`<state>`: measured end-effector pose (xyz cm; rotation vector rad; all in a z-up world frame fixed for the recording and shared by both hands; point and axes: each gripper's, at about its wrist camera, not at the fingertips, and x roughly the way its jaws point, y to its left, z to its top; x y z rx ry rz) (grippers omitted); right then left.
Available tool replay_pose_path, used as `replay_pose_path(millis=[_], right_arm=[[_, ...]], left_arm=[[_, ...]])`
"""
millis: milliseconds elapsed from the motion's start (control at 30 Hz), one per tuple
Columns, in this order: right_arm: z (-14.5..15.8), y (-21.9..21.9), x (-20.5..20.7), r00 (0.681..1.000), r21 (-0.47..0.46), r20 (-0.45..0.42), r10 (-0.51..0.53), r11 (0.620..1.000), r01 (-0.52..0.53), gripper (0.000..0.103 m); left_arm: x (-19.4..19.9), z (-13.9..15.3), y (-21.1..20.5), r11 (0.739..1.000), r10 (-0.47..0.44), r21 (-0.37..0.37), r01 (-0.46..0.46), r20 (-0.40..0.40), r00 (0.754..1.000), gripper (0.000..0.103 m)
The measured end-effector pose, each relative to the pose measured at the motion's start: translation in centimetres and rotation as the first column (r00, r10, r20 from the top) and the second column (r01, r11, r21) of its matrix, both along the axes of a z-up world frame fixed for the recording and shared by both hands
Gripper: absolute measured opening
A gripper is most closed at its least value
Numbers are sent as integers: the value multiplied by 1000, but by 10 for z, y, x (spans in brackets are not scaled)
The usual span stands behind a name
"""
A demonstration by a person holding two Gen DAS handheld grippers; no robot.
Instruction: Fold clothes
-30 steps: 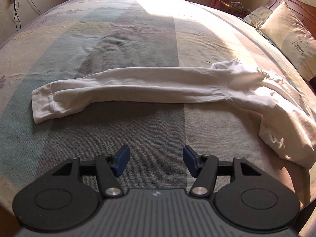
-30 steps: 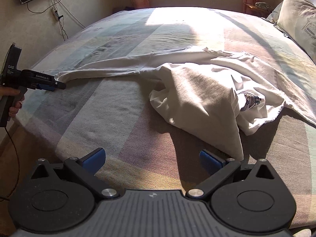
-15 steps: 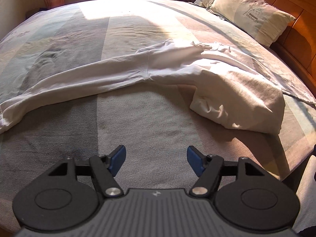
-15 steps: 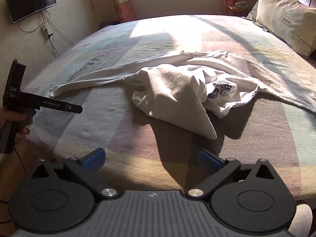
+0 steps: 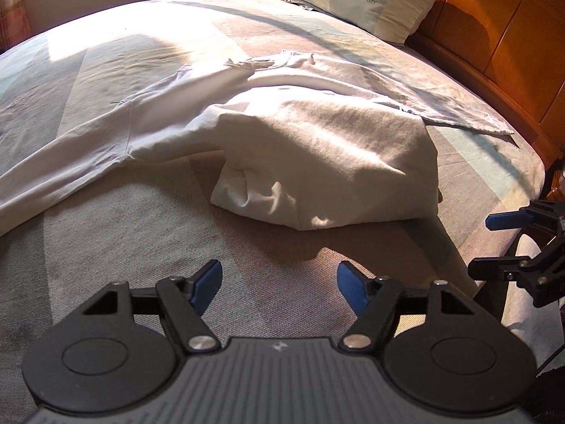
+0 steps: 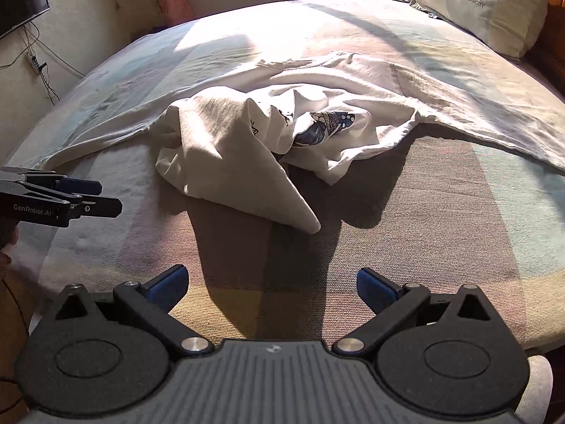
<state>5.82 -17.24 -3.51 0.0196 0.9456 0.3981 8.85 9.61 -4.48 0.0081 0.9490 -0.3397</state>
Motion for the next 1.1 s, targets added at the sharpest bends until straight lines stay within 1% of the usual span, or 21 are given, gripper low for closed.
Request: replay_pose_path(millis=[67, 133, 167, 233, 333, 367, 433, 533, 633, 733, 767, 833, 900, 967, 1067, 1100], right_arm=[[-5, 2, 9, 1000, -33, 3, 6, 999, -6, 103], [-10, 4, 18, 1000, -49, 3, 22, 999, -22, 103], [-12, 4, 21, 999, -49, 0, 34, 998, -34, 103], [-16, 5, 30, 995, -47, -19, 96, 994, -97, 103], [-21, 10, 38, 979, -56, -48, 201, 978, -203, 103], [-23, 13, 40, 969, -68, -55, 239, 968, -243, 103], [-26, 17, 43, 961, -106, -56, 272, 955, -276, 103], [-30, 20, 50, 957, -106, -57, 283, 952, -288, 103], [-32, 21, 58, 955, -74, -54, 291, 953, -294, 103], [-32, 24, 67, 953, -71, -43, 298, 951, -301, 103], [-33, 25, 70, 953, -72, -38, 300, 951, -302, 103], [-31, 27, 77, 953, -66, -21, 302, 951, -303, 103], [-30, 28, 84, 952, -55, -4, 306, 951, -305, 103], [-30, 29, 91, 950, -38, 7, 311, 950, -310, 103], [-32, 37, 106, 946, -41, 11, 324, 945, -323, 103], [-32, 40, 107, 943, -44, 14, 332, 942, -332, 103]], left_arm=[[6, -7, -10, 999, -36, -16, 35, -19, 999, 73], [11, -14, -19, 996, -78, -49, 76, -47, 996, 73], [14, -19, -23, 992, -104, -81, 99, -64, 993, 73], [19, -25, -30, 979, -153, -153, 138, -94, 984, 73], [34, -35, -37, 944, -218, -280, 175, -131, 967, 73], [41, -37, -38, 935, -225, -309, 175, -135, 965, 73], [58, -34, -38, 927, -221, -335, 170, -121, 968, 73], [85, -29, -38, 914, -214, -370, 165, -98, 972, 73], [115, -14, -35, 922, -192, -349, 170, -30, 981, 74], [146, 0, -25, 945, -134, -296, 138, 33, 990, 74], [156, 5, -21, 951, -114, -282, 125, 55, 992, 73], [172, 14, -11, 957, -57, -277, 82, 97, 994, 74], [186, 20, 0, 965, 3, -261, 32, 135, 991, 74], [198, 20, 9, 968, 50, -249, -16, 131, 990, 74], [197, 15, 15, 966, 36, -257, -9, 99, 994, 74], [192, 12, 13, 971, 15, -237, 8, 94, 995, 74]])
